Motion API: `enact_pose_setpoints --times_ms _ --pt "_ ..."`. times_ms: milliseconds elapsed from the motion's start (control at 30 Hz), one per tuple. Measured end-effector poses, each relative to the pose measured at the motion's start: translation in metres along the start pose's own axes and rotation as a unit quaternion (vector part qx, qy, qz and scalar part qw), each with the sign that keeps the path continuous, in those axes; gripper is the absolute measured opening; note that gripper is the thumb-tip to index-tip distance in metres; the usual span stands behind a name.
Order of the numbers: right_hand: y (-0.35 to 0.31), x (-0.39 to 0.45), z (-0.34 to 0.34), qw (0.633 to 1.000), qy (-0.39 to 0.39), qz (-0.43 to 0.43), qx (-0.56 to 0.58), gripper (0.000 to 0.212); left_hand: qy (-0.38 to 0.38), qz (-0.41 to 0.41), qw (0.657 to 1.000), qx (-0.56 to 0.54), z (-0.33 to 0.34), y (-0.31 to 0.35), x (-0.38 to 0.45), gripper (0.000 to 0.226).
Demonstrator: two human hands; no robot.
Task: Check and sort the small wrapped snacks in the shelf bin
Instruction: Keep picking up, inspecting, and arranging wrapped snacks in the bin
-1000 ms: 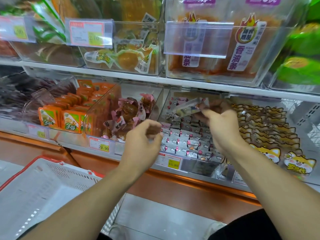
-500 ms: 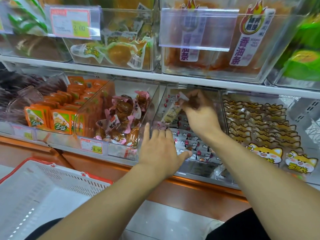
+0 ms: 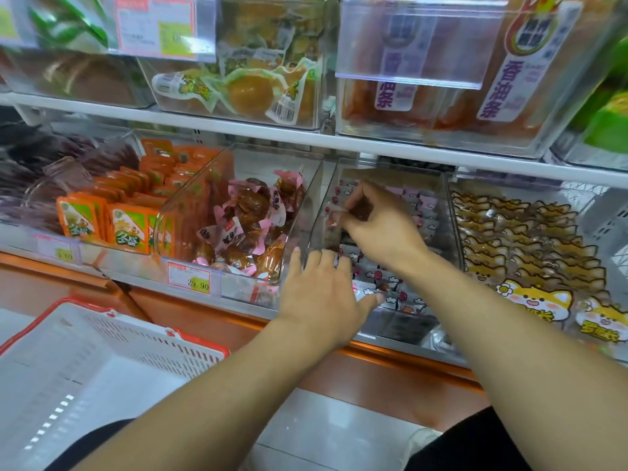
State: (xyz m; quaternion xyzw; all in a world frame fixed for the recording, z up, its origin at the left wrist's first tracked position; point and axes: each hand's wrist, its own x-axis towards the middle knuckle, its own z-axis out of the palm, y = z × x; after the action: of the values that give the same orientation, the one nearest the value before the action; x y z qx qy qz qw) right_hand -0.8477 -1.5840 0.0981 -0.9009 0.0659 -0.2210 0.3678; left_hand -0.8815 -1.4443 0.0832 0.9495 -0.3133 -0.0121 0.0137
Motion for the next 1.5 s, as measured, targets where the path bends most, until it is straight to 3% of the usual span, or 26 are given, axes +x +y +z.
enact_pose_setpoints --times_ms 100,200,367,500,600,700,833,967,1067,1133,1200,1300,1400,1500 --pt "0.000 0.000 0.002 0.985 -0.116 0.009 -0.129 0.007 0.026 0.004 1.000 0.013 0.001 0.001 -0.001 0.080" --pt "-0.003 0.004 0.006 0.961 -0.189 -0.015 -0.202 0.020 0.056 0.008 0.998 0.030 0.002 0.001 0.000 0.080" --pt "-0.003 0.023 0.009 0.976 -0.078 0.029 -0.200 0.026 0.039 0.014 0.999 0.023 0.008 -0.003 0.006 0.091" --pt "0.006 0.024 0.020 0.966 -0.115 0.065 -0.222 0.024 0.033 0.021 0.999 -0.009 0.012 -0.005 0.012 0.092" --pt "0.011 0.026 0.023 0.977 -0.099 0.089 -0.168 0.011 0.028 0.021 0.999 -0.027 0.011 -0.007 0.015 0.095" --pt "0.011 0.026 0.020 0.988 -0.063 0.098 -0.102 0.016 0.022 0.024 0.998 -0.048 0.010 -0.009 0.016 0.100" --pt "0.003 0.020 0.007 0.995 0.041 0.092 -0.002 0.011 0.016 0.030 0.999 -0.038 0.009 -0.012 0.013 0.102" --pt "0.003 0.009 -0.006 0.978 0.122 0.108 0.127 0.006 0.039 0.046 0.998 -0.032 0.008 -0.017 0.006 0.090" --pt "0.002 -0.002 -0.016 0.946 0.152 0.134 0.254 0.007 0.127 0.065 0.986 -0.084 0.002 -0.021 -0.001 0.061" --pt "0.001 -0.010 -0.024 0.914 0.156 0.163 0.336 0.014 0.206 0.038 0.959 -0.192 -0.005 -0.025 -0.007 0.034" --pt "-0.002 -0.018 -0.033 0.885 0.153 0.197 0.394 0.012 0.226 -0.033 0.902 -0.367 -0.013 -0.031 -0.013 0.018" --pt "-0.013 -0.035 -0.043 0.828 0.106 0.244 0.494 0.011 0.189 -0.109 0.799 -0.561 -0.021 -0.042 -0.019 0.026" --pt "-0.026 -0.053 -0.045 0.787 0.034 0.284 0.547 0.012 0.112 -0.116 0.717 -0.679 -0.026 -0.052 -0.023 0.028" --pt "-0.027 -0.061 -0.047 0.759 -0.004 0.301 0.577 0.021 0.113 -0.107 0.674 -0.722 -0.026 -0.057 -0.026 0.024"
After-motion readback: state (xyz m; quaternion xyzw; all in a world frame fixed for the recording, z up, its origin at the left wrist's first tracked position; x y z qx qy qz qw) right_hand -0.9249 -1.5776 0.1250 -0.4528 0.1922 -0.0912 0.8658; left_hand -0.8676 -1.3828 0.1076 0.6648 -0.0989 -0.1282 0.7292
